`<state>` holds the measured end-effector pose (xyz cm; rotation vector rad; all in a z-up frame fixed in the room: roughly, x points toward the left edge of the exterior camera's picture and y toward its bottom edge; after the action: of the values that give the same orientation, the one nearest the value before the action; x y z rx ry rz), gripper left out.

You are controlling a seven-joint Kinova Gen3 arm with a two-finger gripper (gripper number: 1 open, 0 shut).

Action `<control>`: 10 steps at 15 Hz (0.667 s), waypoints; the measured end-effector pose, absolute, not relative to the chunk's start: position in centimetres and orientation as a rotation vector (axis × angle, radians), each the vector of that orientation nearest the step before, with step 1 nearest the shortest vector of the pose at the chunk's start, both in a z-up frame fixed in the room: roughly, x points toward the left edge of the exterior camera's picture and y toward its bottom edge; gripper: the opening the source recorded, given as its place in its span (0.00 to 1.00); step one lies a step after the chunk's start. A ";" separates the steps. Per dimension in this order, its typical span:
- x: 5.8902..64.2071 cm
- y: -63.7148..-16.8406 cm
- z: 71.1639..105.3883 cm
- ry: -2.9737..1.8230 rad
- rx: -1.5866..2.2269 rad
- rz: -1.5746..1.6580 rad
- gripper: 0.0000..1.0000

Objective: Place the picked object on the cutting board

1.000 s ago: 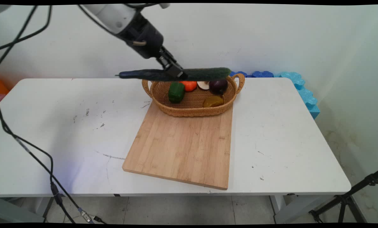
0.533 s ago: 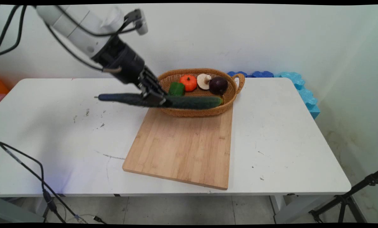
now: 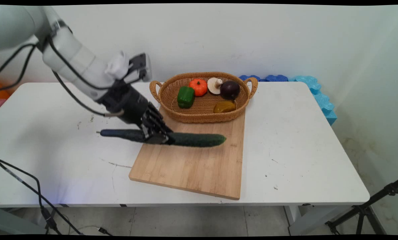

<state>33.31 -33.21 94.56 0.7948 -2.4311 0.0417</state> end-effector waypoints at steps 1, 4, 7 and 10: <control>33.3 -33.0 93.6 -2.434 0.796 0.041 0.00; 33.2 -32.7 91.6 -2.432 0.804 0.043 0.00; 33.0 -32.5 89.0 -2.422 0.816 0.058 0.00; 32.9 -32.3 87.0 -2.410 0.820 0.070 0.00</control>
<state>32.89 -32.32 87.05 0.8197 -2.4104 0.0701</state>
